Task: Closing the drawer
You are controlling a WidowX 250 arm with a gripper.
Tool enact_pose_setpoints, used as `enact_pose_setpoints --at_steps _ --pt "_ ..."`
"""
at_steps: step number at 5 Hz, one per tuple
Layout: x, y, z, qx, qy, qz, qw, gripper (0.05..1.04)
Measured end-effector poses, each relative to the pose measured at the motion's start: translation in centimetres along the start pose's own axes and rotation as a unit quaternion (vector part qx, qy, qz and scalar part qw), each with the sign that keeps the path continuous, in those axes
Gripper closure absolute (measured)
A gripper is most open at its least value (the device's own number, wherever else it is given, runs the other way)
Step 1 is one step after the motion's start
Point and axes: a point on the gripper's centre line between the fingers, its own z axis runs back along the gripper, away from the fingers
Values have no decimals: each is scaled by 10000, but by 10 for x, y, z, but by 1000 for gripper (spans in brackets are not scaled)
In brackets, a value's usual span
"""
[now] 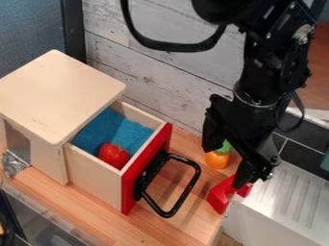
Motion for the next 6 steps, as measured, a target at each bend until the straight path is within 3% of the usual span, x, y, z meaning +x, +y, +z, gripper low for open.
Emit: enact_pose_setpoints --at_steps 1,2,3,4,5,6 --pt "-3 0 -7 -2 115 -54 9999 83" --pt "-3 6 -20 171 94 -1111 9936 83" --pt "-1 6 -28 317 134 -2275 9732 83" --pt "6 2 -37 326 -114 -3466 9374 83" --pt "4 -2 -59 13 -283 -4400 8976 83" --pt "0 -8 -76 -97 -253 -4503 8925 83"
